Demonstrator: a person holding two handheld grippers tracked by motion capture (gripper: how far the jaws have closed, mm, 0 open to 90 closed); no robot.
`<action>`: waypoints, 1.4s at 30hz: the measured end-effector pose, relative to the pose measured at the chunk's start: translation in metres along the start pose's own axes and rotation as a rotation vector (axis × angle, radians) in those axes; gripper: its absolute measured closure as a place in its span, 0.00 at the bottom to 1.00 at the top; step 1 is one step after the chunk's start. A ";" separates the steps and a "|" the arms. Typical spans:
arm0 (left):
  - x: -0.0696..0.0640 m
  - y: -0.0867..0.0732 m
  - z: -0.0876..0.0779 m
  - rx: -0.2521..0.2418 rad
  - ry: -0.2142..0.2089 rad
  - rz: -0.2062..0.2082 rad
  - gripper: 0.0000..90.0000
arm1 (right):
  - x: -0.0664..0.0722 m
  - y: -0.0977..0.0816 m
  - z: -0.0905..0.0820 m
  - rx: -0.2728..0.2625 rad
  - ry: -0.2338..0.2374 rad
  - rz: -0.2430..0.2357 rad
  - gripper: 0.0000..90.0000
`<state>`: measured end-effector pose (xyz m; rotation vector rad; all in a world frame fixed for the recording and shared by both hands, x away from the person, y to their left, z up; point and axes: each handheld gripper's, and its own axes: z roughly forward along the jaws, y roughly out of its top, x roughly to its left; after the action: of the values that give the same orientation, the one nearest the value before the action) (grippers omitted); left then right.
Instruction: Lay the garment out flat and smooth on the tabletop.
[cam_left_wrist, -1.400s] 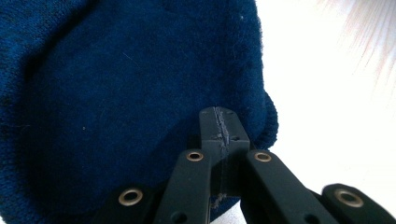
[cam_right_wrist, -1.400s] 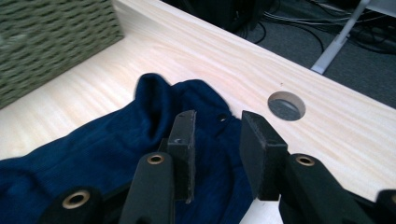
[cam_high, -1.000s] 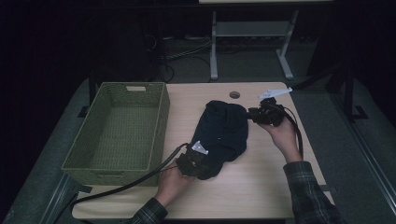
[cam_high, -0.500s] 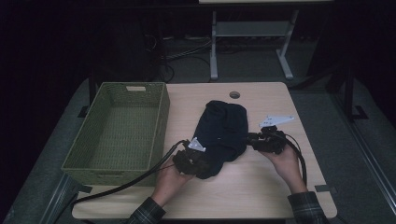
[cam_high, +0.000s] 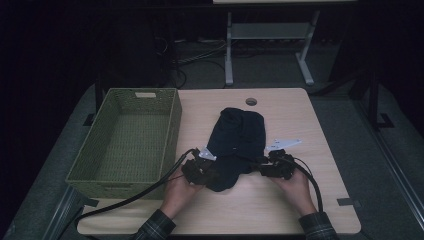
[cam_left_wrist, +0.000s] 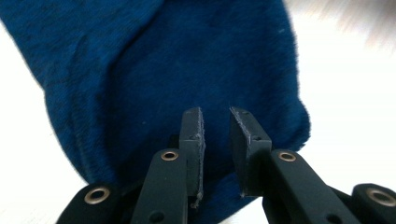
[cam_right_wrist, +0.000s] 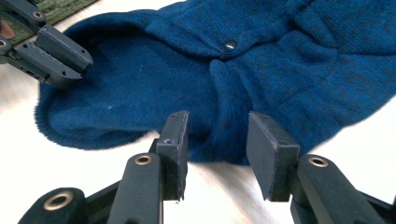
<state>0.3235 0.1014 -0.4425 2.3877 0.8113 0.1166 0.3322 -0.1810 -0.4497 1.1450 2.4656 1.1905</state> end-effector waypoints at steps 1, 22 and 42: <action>0.001 0.000 0.001 0.005 0.001 -0.001 0.83 | 0.001 0.000 0.003 0.005 -0.008 -0.002 0.68; -0.008 -0.002 0.013 0.011 -0.089 -0.022 0.85 | -0.012 0.026 -0.024 -0.072 -0.129 -0.059 0.96; 0.000 0.007 -0.014 -0.094 0.007 -0.002 0.84 | 0.022 -0.001 -0.022 -0.044 -0.031 -0.105 0.91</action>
<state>0.3238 0.1040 -0.4271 2.2996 0.7941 0.1590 0.3072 -0.1789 -0.4321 1.0015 2.4309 1.1828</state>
